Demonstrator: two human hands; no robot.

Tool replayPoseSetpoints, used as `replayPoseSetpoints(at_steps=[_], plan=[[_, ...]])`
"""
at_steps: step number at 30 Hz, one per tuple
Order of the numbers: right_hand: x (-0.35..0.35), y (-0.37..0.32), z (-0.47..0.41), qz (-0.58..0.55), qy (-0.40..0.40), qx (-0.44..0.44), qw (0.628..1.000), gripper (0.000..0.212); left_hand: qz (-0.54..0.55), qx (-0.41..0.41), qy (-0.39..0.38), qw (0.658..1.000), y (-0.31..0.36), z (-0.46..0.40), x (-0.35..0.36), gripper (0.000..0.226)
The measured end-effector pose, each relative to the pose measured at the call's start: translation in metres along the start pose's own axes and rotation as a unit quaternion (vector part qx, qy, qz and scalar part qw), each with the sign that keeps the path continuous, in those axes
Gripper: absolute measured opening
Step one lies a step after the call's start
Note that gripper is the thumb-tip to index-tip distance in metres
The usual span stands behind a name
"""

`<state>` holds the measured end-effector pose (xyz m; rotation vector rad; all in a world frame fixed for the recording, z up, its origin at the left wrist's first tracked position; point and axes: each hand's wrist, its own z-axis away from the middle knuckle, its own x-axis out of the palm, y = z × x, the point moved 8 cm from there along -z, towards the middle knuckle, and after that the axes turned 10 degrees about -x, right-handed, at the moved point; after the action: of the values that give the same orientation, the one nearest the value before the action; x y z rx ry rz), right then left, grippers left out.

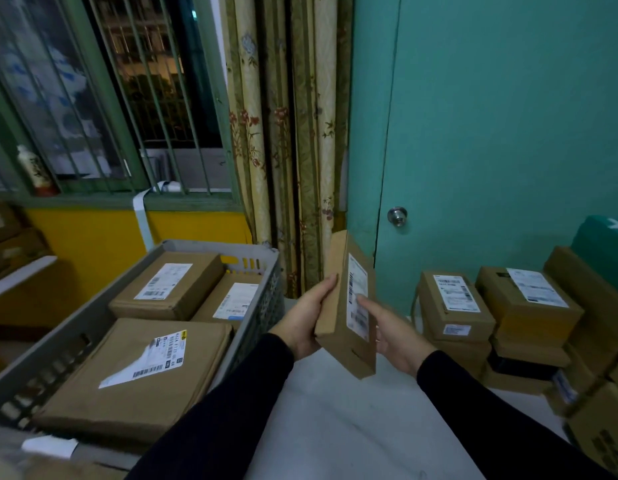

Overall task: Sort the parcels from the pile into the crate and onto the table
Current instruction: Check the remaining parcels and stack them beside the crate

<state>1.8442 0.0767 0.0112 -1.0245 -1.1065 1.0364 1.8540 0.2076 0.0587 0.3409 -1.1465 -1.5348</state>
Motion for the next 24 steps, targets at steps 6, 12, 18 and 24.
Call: replayPoseSetpoints(at_steps=[6,12,18,24], plan=[[0.022,-0.016,-0.011,-0.023,0.032,-0.064,0.997,0.030,-0.132,0.154,0.237,0.950,0.051,0.027,-0.068,0.035],[0.095,-0.040,-0.013,-0.014,-0.029,-0.106,0.994,0.013,-0.157,0.180,0.348,0.907,0.072,0.076,-0.133,0.032],[0.168,-0.033,-0.012,0.042,-0.090,-0.109,0.989,0.026,-0.107,0.152,0.387,0.903,0.068,0.120,-0.186,0.017],[0.219,-0.019,-0.012,0.085,-0.150,-0.101,0.980,0.018,-0.064,0.144,0.442,0.883,0.058,0.151,-0.237,0.027]])
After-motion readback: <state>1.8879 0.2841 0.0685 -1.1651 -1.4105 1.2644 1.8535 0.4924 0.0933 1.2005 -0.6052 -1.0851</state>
